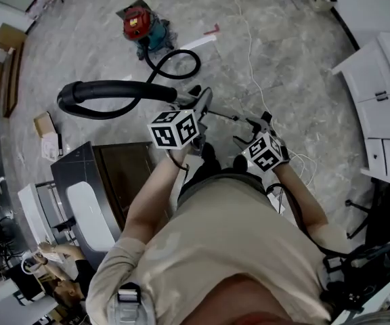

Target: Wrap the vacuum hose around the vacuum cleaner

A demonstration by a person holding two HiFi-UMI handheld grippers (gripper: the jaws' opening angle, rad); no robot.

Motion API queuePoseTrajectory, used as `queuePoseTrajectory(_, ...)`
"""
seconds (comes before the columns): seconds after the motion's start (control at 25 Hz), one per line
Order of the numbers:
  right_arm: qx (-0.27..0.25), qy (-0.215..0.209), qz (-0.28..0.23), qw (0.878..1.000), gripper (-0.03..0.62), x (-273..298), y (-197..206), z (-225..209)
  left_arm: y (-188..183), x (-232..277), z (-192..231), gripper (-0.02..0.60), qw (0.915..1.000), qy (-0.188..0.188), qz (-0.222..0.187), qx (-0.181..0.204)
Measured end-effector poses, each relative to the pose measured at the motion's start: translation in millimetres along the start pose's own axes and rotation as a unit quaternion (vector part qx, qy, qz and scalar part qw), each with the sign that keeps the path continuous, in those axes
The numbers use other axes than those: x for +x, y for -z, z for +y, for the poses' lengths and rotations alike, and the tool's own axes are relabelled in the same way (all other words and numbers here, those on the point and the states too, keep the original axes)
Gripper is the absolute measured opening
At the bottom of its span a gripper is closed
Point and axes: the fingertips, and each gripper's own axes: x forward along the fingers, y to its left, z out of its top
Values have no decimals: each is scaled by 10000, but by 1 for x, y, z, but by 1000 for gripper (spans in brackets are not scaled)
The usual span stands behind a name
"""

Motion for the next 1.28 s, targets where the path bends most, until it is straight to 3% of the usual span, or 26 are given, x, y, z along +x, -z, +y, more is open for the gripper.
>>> queuePoseTrajectory(0.12, -671, 395, 159, 9968, 281, 30, -25, -26, -22, 4, 10, 138, 9995, 100, -134, -251)
queuePoseTrajectory(0.24, -1213, 683, 729, 9876, 281, 60, -34, -51, -41, 10, 19, 140, 9983, 342, -184, -440)
queuePoseTrajectory(0.48, -1309, 1112, 1340, 9760, 281, 111, -40, -90, -77, 9, 63, 140, 9931, 782, -174, -856)
queuePoseTrajectory(0.6, -1164, 982, 1374, 9787, 278, 129, -49, -96, -88, 9, 85, 141, 9906, 971, -163, -945)
queuePoseTrajectory(0.76, -1230, 1012, 1400, 9773, 198, 159, -72, -101, -106, 15, 115, 147, 9899, 1036, -197, -949)
queuePoseTrajectory(0.92, -1502, 953, 1772, 9680, 199, 187, -80, -112, -126, 18, 130, 158, 9891, 1091, -277, -947)
queuePoseTrajectory(1.16, -1534, 729, 1520, 9737, 196, 217, -106, -143, -149, 39, 142, 161, 9928, 987, -389, -561)
queuePoseTrajectory(1.28, -1786, 662, 1424, 9713, 196, 223, -119, -173, -162, 53, 153, 161, 9927, 891, -553, -597)
